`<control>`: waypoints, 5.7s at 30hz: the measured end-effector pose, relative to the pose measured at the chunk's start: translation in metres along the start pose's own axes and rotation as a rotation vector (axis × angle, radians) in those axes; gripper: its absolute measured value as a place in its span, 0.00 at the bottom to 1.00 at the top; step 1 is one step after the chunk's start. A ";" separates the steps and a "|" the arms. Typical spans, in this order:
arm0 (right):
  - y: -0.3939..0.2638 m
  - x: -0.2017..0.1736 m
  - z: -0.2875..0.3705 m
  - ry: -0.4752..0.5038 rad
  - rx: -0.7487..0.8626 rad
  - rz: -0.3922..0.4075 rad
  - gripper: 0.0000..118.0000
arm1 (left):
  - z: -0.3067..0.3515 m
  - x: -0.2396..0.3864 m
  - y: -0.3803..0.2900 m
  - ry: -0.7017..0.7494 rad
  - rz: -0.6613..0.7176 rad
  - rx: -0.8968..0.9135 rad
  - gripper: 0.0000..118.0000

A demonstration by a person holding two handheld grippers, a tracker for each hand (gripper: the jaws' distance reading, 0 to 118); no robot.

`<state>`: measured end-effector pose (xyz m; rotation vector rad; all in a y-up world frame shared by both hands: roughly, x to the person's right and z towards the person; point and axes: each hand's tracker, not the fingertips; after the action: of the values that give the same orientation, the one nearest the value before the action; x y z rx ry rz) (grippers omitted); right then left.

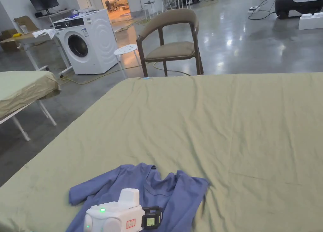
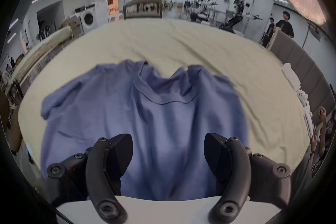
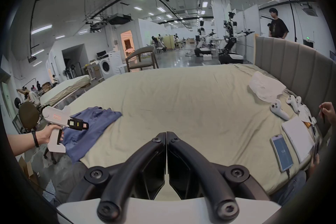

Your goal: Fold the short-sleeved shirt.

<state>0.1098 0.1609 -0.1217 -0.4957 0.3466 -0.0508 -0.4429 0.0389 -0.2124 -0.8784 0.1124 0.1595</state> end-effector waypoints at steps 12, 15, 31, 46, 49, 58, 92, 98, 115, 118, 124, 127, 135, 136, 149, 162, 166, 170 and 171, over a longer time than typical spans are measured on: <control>-0.024 0.022 -0.001 -0.054 -0.069 -0.170 0.00 | -0.032 0.012 0.011 0.075 -0.012 -0.073 0.01; -0.021 0.021 0.007 -0.051 -0.051 -0.145 0.00 | -0.030 0.013 0.013 0.084 0.029 -0.079 0.00; -0.028 0.061 0.054 -0.123 0.081 -0.250 0.00 | 0.100 0.154 0.191 -0.416 0.044 0.396 0.00; -0.045 0.099 0.111 -0.294 0.112 -0.307 0.00 | 0.012 0.494 -0.046 -0.956 -0.566 -0.117 0.00; -0.048 0.100 0.118 -0.322 0.102 -0.297 0.00 | 0.011 0.511 -0.081 -0.961 -0.556 -0.157 0.00; -0.045 0.080 0.092 -0.219 0.093 -0.273 0.00 | 0.084 0.407 -0.044 -0.814 -0.554 0.195 0.73; 0.002 0.016 0.078 -0.101 0.210 -0.013 0.00 | 0.293 0.180 -0.072 -0.082 -0.135 0.658 0.00; -0.005 0.021 0.071 -0.090 0.151 0.002 0.00 | 0.214 0.148 -0.030 -0.152 0.028 0.445 0.08; -0.053 0.055 0.063 -0.167 -0.042 -0.080 0.00 | -0.042 0.117 0.012 -0.051 0.105 -0.012 0.40; -0.060 0.059 0.060 -0.170 -0.060 -0.093 0.00 | -0.045 0.125 0.012 -0.036 0.089 -0.013 0.11; -0.054 0.060 0.044 -0.156 -0.074 -0.099 0.00 | -0.059 0.142 0.012 -0.006 -0.015 -0.050 0.02; -0.031 0.068 0.023 -0.130 -0.061 -0.081 0.00 | -0.059 0.131 0.014 -0.041 0.034 -0.072 0.01; 0.059 0.128 -0.132 -0.050 -0.251 0.035 0.63 | -0.059 0.127 0.014 -0.059 0.049 -0.088 0.01; 0.064 0.140 -0.160 -0.054 -0.319 0.016 0.63 | -0.059 0.127 0.014 -0.060 0.051 -0.089 0.01; 0.044 0.181 -0.287 -0.147 -0.685 -0.042 0.01 | -0.059 0.115 0.013 -0.096 0.119 -0.089 0.01; 0.118 0.176 -0.062 -0.090 -0.084 -0.089 0.01 | 0.146 0.101 0.057 -0.385 0.170 0.328 0.00; 0.152 0.165 0.010 -0.133 0.093 -0.079 0.01 | 0.219 0.110 0.087 -0.390 0.094 0.496 0.00; 0.192 0.157 0.046 -0.174 0.203 -0.011 0.01 | 0.273 0.110 0.119 -0.434 0.098 0.642 0.00; 0.202 0.155 0.052 -0.189 0.234 -0.008 0.01 | 0.283 0.110 0.129 -0.426 0.105 0.677 0.00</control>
<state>0.2657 0.3423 -0.2229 -0.2673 0.1506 -0.0515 -0.3493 0.3490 -0.1481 -0.1512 -0.1812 0.3771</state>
